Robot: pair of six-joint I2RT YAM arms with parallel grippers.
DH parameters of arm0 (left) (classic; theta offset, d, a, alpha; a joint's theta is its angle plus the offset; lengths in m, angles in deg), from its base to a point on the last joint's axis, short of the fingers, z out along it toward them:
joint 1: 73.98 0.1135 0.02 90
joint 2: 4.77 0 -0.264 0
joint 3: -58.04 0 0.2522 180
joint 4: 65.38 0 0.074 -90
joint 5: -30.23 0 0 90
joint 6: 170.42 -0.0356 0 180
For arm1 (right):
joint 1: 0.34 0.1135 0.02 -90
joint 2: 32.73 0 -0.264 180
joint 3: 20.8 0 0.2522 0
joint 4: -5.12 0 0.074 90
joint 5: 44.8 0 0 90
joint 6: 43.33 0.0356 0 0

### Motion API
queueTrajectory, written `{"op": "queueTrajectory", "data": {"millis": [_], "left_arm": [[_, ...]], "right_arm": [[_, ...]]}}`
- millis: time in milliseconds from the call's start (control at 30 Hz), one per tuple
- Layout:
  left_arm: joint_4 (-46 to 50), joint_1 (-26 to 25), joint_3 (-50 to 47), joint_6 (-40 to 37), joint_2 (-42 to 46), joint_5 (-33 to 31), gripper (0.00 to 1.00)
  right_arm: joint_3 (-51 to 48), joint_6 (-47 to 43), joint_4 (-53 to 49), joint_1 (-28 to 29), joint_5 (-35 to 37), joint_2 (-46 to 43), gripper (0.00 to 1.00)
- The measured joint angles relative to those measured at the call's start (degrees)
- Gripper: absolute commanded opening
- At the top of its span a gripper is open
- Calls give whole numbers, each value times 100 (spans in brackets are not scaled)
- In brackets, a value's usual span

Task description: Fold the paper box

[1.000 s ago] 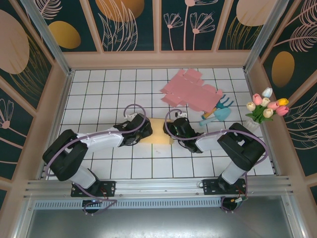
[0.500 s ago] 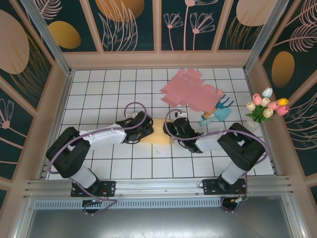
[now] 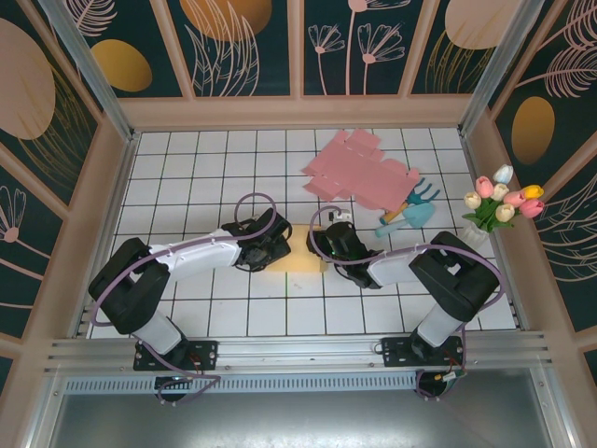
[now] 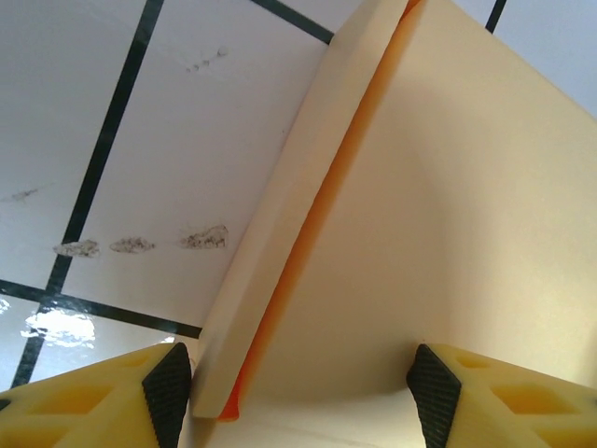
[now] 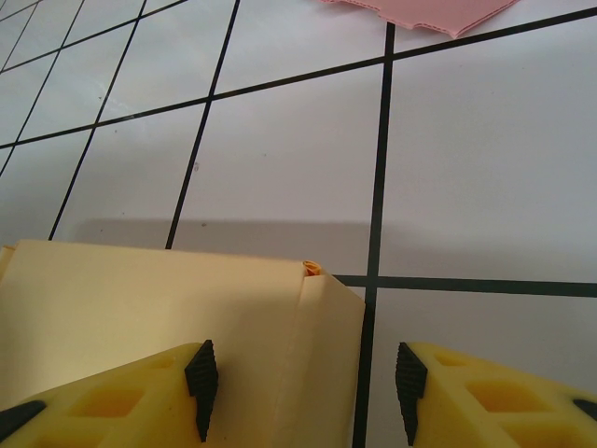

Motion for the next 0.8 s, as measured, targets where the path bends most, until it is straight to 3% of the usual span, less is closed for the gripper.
{"op": "queueTrajectory", "data": {"millis": [800], "left_arm": [[555,-295,-94,765,693,271,67]], "right_arm": [[0,9,105,109,22,63,56]]}}
